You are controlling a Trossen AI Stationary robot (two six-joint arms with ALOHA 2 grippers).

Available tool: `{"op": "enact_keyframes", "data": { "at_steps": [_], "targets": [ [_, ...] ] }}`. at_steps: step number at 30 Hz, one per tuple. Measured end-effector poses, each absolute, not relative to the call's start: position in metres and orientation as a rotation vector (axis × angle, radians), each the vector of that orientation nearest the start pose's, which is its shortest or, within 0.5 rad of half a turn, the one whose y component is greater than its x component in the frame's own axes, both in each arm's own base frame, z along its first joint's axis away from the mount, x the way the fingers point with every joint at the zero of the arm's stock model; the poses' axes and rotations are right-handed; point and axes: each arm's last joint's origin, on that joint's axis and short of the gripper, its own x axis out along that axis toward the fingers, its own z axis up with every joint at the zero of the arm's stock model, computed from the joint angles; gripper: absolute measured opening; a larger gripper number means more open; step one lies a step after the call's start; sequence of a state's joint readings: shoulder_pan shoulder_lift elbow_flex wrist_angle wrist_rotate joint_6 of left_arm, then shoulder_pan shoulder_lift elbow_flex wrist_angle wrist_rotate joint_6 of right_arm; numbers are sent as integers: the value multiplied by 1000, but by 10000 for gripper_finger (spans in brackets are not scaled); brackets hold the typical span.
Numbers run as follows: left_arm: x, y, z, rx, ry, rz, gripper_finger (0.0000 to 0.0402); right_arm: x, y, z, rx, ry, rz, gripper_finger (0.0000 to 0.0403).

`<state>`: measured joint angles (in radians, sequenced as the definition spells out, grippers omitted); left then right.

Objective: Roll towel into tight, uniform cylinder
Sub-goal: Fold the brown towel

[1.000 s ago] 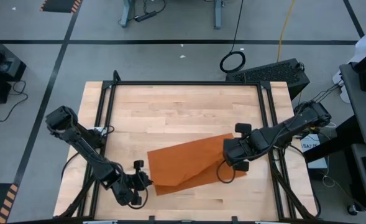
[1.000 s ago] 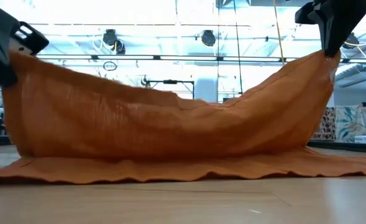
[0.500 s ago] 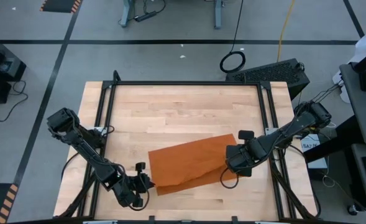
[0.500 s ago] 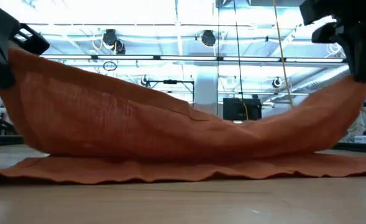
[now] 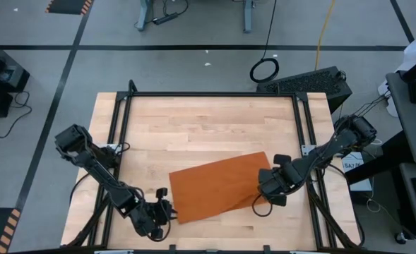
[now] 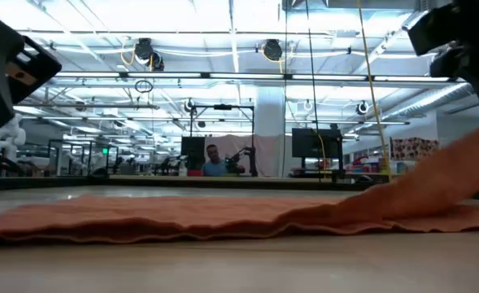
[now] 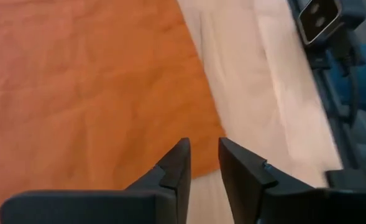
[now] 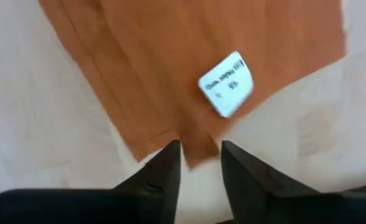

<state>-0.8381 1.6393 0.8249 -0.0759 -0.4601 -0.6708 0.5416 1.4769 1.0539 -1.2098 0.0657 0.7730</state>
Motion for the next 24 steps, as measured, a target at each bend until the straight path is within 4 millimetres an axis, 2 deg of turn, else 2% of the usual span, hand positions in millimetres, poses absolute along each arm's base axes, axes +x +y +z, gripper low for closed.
{"op": "enact_keyframes", "data": {
  "at_steps": [6,11,16,20,24],
  "targets": [
    [217,-214,151,-52,821,-49,96,198,130,222,159,1600,-247,155],
    [222,-208,151,-35,817,-15,96,197,137,225,166,1554,-262,177],
    [230,-199,152,-10,769,59,95,203,151,218,149,1276,-306,173],
    [234,-196,149,24,775,59,95,210,165,199,134,992,-242,158],
    [242,-192,145,39,749,91,95,214,165,178,121,743,-234,138]
  ]
}}
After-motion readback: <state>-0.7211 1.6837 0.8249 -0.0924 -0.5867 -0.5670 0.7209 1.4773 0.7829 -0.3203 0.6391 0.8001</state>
